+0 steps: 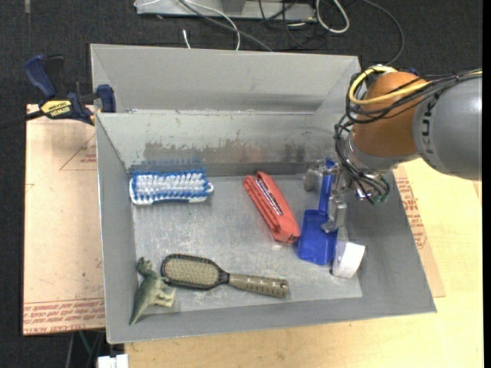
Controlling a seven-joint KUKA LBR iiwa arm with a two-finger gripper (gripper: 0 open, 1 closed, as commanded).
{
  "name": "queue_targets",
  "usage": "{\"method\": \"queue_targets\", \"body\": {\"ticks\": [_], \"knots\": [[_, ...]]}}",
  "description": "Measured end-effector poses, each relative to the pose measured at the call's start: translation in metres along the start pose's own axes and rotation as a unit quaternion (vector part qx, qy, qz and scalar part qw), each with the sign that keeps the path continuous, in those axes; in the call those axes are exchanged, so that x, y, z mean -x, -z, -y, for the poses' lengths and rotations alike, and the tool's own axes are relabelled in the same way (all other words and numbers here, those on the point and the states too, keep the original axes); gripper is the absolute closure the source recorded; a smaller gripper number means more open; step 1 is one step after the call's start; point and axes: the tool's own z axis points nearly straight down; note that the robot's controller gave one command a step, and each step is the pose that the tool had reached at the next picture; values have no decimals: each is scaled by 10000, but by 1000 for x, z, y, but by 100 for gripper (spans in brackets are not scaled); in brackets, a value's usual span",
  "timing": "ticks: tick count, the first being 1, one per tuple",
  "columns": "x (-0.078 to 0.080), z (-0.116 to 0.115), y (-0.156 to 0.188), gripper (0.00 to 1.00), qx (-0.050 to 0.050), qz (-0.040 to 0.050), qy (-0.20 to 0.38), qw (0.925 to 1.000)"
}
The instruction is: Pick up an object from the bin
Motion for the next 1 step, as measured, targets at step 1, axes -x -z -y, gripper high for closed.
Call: {"method": "queue_targets", "body": {"ticks": [1], "knots": [[-87, -67, 3, 100, 2, -106, -3633, 9316]]}}
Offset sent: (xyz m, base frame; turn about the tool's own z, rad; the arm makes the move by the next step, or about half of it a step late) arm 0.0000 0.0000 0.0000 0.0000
